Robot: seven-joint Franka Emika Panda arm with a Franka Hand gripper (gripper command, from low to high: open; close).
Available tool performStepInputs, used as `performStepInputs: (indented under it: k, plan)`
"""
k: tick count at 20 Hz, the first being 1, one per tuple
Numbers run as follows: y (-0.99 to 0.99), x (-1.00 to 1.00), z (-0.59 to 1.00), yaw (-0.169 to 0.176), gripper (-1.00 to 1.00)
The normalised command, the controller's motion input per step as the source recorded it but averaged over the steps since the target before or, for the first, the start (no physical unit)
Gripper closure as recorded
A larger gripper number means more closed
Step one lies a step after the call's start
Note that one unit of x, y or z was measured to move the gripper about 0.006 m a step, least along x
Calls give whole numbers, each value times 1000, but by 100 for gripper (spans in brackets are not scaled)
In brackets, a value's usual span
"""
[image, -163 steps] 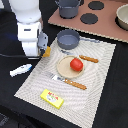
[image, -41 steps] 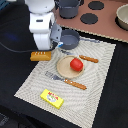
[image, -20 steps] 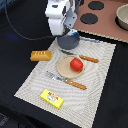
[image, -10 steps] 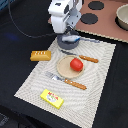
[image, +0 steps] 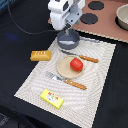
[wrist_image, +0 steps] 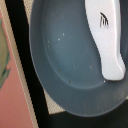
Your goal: Interact with the objects in diverse but meaningful ways.
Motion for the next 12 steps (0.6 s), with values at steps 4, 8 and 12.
performStepInputs:
  k: [4,8,12]
  plan:
    - [-209,342,166,0,-100]
    - [-228,294,8,0,-100]
    - [-221,242,0,0,-100]
